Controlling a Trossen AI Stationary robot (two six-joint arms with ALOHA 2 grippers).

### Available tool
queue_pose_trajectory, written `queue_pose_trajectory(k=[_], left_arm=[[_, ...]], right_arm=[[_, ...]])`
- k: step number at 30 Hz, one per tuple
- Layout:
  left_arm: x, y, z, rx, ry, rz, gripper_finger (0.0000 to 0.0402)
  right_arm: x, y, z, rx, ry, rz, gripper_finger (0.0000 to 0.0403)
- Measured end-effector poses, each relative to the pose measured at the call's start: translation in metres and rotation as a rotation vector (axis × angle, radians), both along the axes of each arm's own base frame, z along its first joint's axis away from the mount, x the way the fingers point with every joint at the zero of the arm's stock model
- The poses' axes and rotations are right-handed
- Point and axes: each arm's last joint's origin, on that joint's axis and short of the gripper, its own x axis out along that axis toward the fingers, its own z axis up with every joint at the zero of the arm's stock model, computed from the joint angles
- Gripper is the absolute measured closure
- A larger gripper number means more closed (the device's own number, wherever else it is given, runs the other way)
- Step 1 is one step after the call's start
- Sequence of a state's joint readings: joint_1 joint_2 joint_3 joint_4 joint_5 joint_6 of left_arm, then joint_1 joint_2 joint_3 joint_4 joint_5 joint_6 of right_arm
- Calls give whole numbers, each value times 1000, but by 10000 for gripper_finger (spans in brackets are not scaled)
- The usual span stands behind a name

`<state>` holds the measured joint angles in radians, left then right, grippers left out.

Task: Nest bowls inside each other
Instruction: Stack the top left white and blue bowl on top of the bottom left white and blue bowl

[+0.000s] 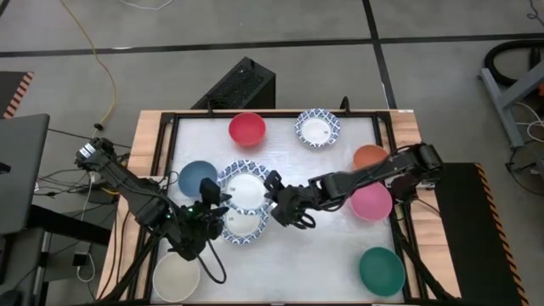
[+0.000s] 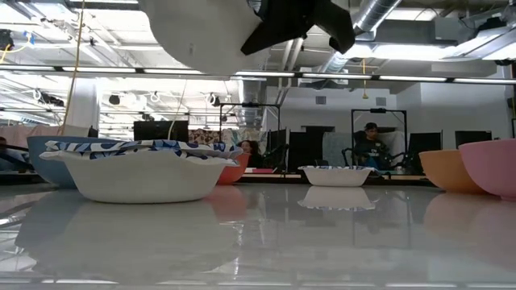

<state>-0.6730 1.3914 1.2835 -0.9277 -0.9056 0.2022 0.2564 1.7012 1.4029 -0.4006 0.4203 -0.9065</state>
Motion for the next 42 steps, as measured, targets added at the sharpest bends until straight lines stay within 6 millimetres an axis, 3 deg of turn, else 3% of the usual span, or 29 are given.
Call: queue_pose_trajectory(k=[5,13,19,24,32,42], left_arm=[[-2,-2,2,70,-31,8,169],[-12,2,2,72,-55,80,164],[-43,20,32,-130,-225,150,164],[-66,38,52,-356,-311,169,164],[-81,50,53,-479,-314,187,164],[-81,51,53,-482,-313,194,164]], right_arm=[[1,-6,-2,39,14,-14,394],[6,-6,-6,136,25,66,394],[17,-1,-13,169,-10,118,394],[29,-1,-38,151,37,120,394],[40,2,-69,131,110,120,394],[35,5,-75,82,205,215,394]])
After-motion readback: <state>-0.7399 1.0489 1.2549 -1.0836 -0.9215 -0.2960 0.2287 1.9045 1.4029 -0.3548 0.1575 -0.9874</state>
